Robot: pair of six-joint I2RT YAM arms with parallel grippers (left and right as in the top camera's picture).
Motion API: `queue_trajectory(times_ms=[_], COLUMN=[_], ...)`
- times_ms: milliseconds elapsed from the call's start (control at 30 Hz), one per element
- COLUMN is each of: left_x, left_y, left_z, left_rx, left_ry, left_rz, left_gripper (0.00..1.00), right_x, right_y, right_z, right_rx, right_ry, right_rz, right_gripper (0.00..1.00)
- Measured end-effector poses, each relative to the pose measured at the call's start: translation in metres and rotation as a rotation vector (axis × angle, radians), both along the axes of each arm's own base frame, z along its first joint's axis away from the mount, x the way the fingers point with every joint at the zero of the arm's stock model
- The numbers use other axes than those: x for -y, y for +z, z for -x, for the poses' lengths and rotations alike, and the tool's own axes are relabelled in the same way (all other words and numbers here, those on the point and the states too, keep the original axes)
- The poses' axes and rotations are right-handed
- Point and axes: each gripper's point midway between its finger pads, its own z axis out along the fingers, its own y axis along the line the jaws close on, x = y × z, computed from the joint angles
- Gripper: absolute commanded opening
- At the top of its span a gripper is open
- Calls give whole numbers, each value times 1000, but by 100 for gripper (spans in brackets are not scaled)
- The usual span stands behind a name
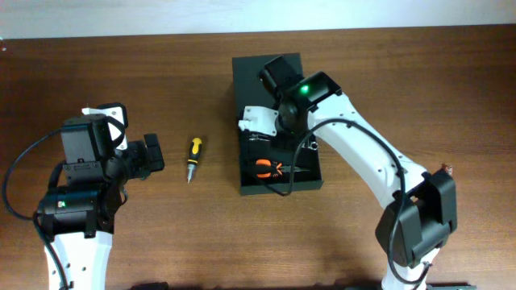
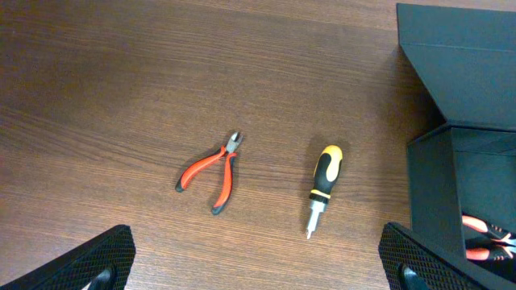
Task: Pack container
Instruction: 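Carry the wrench into the green box and release it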
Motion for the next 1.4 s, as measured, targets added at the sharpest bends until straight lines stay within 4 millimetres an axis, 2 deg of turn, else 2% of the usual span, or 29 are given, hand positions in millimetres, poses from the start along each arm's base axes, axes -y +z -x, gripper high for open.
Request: queue_trajectory(times_ms=[133,300,633,700,767,800,900,933,1067,1133,1233,1333,1400], left_x=[0,0,0,0,0,0,0,0,0,0,0,0,0], left_y=[0,0,0,0,0,0,0,0,0,0,0,0,0], left_z=[0,0,0,0,0,0,0,0,0,0,0,0,0], left_rx=[0,0,0,0,0,0,0,0,0,0,-1,-1,-1], left_ry=[0,0,0,0,0,0,0,0,0,0,0,0,0], left_rz=[0,0,0,0,0,0,0,0,0,0,0,0,0], left_gripper=[99,99,99,99,99,99,99,99,99,99,99,99,99], right_x=[4,3,-3,-4,-3,-3,-3,-3,1,6,5,12,35], right_y=[-18,-51,-62,-72,-91,-97,-102,-102,-101,-95,-74,-28,12], right_z=[-5,-3,-8,-7,-4,-3,-3,-3,5,11,1,-29,-54], right_rx=[-49,-130,-135,-161,-206,-220,-229,-231,-267,-302,-287,-225,-171], right_ry=[-19,-22,-23,-29,-47,-51,-61,-70,-100,-128,-183,-316,-471], right_rz=[-4,21,4,8,27,35,36,35,54,79,67,4,-57], right_gripper=[4,4,4,4,6,14,52,71,91,99,99,99,99])
